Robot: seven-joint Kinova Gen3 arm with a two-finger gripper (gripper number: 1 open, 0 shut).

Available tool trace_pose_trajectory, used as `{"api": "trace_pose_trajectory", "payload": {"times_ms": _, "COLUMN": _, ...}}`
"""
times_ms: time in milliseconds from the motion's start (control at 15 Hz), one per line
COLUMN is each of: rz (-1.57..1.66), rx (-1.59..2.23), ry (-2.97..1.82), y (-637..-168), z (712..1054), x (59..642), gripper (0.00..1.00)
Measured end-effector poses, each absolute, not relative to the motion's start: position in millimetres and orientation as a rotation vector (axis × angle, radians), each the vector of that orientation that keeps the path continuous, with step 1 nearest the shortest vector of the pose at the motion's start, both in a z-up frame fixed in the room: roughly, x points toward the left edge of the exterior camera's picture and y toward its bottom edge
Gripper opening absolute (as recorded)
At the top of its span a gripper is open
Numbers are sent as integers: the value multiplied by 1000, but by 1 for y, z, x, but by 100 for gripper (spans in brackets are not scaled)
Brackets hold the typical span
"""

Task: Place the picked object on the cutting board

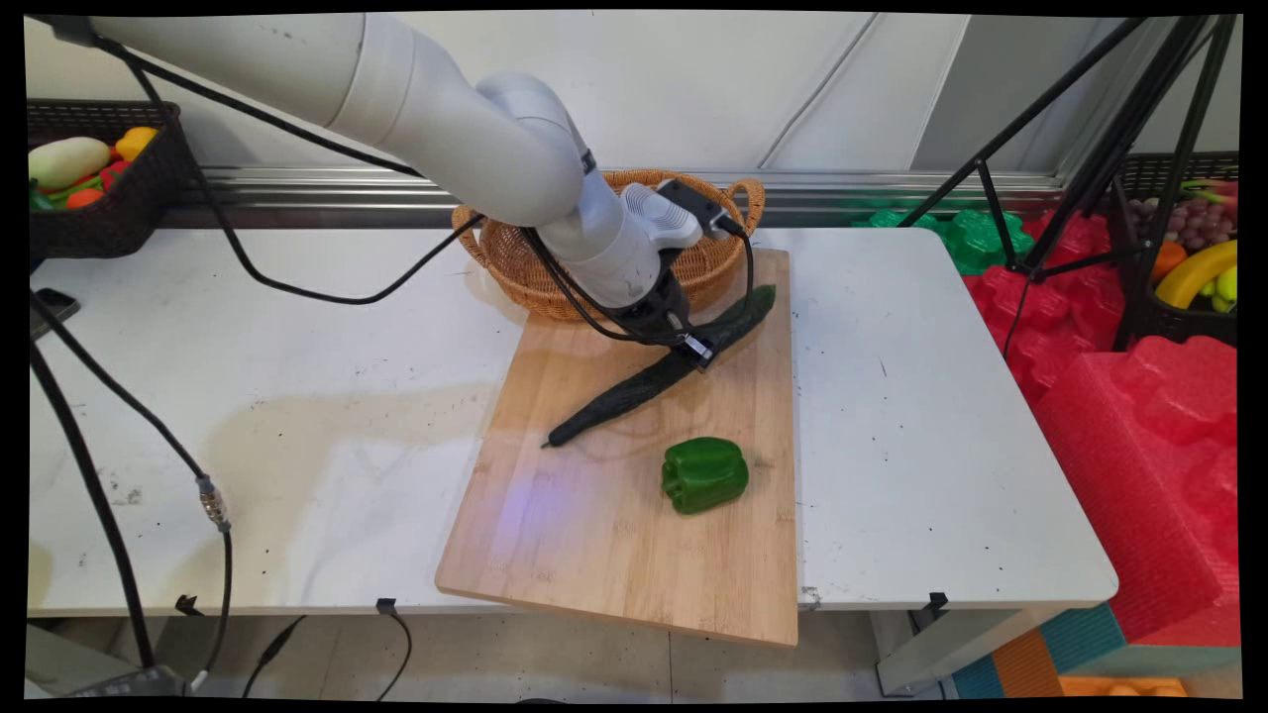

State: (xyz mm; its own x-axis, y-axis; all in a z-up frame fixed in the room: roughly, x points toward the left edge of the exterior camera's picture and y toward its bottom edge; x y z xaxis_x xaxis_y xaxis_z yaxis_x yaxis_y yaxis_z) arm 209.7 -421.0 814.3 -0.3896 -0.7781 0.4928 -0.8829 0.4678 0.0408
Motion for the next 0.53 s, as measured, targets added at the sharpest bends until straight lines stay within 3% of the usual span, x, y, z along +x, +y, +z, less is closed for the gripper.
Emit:
{"api": "trace_pose_trajectory", "payload": {"times_ms": 200, "rz": 308, "rx": 1371, "ry": -2292, "y": -422, "z": 809, "x": 208, "gripper": 0}}
{"api": "trace_pose_trajectory", "payload": {"times_ms": 267, "rz": 307, "rx": 1365, "ry": -2297, "y": -422, "z": 808, "x": 207, "gripper": 100}}
{"api": "trace_pose_trajectory", "payload": {"times_ms": 533, "rz": 316, "rx": 1341, "ry": -2315, "y": -421, "z": 807, "x": 208, "gripper": 100}}
